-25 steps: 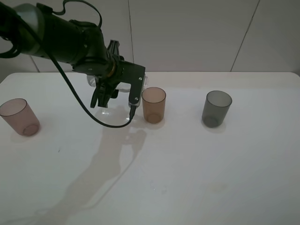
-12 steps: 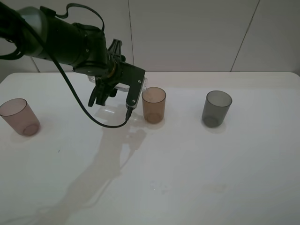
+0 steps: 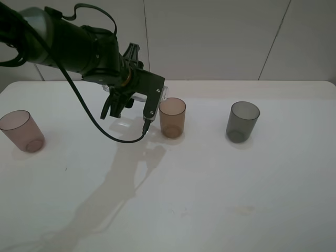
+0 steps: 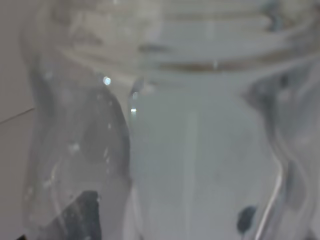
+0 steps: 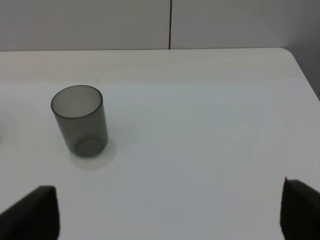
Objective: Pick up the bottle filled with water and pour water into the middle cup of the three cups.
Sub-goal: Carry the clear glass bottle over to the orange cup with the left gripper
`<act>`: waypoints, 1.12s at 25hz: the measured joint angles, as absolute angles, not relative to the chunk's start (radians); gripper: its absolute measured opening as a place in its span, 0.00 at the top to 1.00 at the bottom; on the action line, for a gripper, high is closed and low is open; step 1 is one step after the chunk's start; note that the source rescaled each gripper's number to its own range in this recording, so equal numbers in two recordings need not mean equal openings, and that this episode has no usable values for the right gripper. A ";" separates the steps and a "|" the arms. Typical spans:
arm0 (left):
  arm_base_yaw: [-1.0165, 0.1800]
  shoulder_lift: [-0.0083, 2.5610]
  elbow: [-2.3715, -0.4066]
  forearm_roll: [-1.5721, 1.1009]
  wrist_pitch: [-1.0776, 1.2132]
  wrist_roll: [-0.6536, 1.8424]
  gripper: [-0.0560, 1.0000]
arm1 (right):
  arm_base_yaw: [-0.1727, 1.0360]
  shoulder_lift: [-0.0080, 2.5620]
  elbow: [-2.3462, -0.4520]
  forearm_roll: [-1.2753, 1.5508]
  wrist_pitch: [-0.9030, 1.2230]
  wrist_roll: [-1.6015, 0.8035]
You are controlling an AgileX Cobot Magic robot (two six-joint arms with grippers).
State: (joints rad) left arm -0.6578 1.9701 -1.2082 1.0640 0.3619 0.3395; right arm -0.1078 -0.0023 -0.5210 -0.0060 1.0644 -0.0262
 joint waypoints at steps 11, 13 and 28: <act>-0.658 1.970 -1.208 1.084 0.328 0.339 0.94 | -0.108 -0.002 -0.521 0.000 1.064 -0.026; -0.658 1.970 -1.208 1.099 0.328 0.339 0.94 | -0.108 -0.002 -0.521 0.000 1.064 -0.026; -0.667 1.970 -1.208 1.169 0.326 0.339 0.94 | -0.108 -0.002 -0.521 0.000 1.064 -0.026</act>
State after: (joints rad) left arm -0.6674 1.9701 -1.2082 1.1690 0.3262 0.3385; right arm -0.1078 -0.0023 -0.5210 0.0000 1.0644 -0.0262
